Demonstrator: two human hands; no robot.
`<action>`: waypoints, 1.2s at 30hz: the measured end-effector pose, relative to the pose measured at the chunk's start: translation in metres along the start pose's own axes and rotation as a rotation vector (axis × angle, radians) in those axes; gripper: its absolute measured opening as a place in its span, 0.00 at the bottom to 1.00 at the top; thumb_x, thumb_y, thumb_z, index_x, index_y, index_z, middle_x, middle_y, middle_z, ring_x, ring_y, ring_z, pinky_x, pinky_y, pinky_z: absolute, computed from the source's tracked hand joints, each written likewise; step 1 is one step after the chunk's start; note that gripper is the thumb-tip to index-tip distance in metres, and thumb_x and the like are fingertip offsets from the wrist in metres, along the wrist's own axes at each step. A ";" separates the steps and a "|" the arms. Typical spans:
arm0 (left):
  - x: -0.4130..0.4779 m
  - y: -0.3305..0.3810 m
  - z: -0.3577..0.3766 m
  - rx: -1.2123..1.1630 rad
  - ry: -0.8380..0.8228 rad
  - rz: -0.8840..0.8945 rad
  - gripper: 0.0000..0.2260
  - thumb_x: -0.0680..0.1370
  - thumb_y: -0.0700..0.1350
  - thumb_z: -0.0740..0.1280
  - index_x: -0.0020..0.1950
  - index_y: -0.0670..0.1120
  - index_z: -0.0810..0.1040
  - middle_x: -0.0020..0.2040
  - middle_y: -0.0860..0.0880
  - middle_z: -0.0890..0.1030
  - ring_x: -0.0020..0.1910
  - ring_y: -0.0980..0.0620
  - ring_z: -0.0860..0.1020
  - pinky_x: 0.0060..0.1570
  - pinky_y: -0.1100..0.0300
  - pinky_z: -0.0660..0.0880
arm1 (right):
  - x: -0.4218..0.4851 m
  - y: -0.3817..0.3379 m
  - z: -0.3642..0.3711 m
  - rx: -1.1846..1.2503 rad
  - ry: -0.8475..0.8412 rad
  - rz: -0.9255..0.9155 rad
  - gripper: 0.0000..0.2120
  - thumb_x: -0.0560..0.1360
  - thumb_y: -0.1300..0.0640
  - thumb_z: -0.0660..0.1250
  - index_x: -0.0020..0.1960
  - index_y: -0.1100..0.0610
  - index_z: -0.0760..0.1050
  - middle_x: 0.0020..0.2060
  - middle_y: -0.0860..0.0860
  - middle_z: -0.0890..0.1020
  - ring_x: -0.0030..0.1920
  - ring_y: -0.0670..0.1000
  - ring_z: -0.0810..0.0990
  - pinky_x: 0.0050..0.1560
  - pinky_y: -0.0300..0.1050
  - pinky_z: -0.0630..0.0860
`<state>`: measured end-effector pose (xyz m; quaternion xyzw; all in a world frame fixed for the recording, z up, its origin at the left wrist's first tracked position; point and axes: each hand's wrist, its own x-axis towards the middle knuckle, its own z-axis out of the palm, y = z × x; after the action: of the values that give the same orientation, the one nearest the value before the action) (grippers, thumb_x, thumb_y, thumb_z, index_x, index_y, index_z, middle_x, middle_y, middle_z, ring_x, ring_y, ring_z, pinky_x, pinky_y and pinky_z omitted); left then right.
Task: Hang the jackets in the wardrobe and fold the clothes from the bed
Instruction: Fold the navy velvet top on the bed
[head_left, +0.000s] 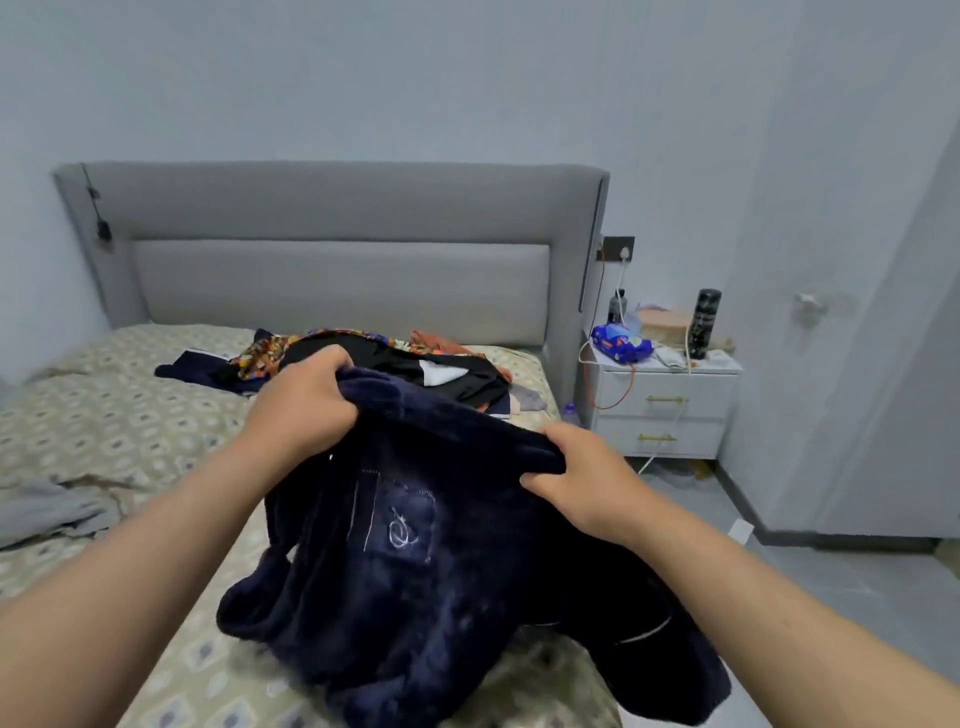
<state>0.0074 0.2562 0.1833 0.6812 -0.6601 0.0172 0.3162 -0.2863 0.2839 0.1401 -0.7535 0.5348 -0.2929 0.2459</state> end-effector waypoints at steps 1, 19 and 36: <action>0.013 0.011 -0.014 -0.025 0.050 0.014 0.05 0.72 0.40 0.65 0.45 0.48 0.73 0.41 0.44 0.78 0.44 0.40 0.77 0.44 0.51 0.74 | 0.007 -0.005 -0.010 -0.017 0.040 -0.025 0.06 0.75 0.55 0.72 0.49 0.47 0.76 0.43 0.43 0.80 0.45 0.43 0.78 0.48 0.44 0.76; 0.072 0.163 -0.149 -0.312 0.058 0.347 0.04 0.70 0.41 0.70 0.43 0.46 0.82 0.35 0.50 0.80 0.34 0.56 0.76 0.33 0.64 0.71 | 0.033 -0.115 -0.075 0.193 0.059 -0.231 0.30 0.74 0.49 0.73 0.73 0.42 0.66 0.63 0.40 0.78 0.61 0.42 0.77 0.62 0.43 0.73; -0.026 0.051 0.036 -0.877 -0.447 0.028 0.15 0.72 0.55 0.72 0.51 0.46 0.80 0.46 0.52 0.85 0.46 0.57 0.81 0.47 0.61 0.76 | 0.044 -0.123 -0.102 1.338 0.176 0.163 0.26 0.82 0.40 0.55 0.60 0.60 0.79 0.54 0.60 0.84 0.54 0.58 0.83 0.56 0.54 0.79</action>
<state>-0.0565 0.2663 0.1643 0.4619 -0.6659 -0.4047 0.4235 -0.2656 0.2745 0.3044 -0.3698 0.3116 -0.6013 0.6361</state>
